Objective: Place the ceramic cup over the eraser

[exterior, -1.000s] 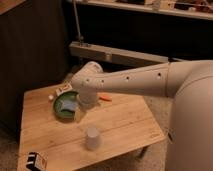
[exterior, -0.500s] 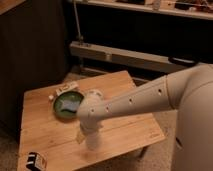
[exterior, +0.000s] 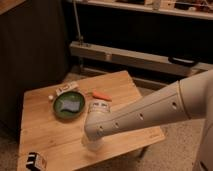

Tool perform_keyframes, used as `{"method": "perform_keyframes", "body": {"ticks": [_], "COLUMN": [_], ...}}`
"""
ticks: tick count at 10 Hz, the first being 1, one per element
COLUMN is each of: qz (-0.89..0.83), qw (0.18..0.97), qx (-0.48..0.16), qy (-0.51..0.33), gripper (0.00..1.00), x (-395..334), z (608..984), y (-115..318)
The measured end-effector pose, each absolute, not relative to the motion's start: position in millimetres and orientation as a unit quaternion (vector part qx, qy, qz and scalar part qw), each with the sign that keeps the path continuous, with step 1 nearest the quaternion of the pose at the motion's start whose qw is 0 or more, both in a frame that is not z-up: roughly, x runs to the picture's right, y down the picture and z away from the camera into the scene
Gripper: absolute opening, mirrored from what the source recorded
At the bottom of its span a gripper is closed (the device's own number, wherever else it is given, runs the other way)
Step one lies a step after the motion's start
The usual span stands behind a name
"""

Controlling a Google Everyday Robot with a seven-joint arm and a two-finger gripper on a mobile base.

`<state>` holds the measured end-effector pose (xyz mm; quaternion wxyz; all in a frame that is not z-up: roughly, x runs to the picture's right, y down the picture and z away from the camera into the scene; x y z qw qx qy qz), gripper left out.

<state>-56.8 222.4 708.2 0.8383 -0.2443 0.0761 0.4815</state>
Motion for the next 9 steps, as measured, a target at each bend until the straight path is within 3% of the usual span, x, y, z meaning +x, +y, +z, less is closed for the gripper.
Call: {"method": "perform_keyframes", "body": {"ticks": [6,9], "qz": [0.463,0.442], "qw": [0.839,0.844], "qx": [-0.275,-0.292], "qy": [0.077,0.087], "gripper": [0.76,0.47], "x": [-73,-83], "z": [734,739], "y": [218,222]}}
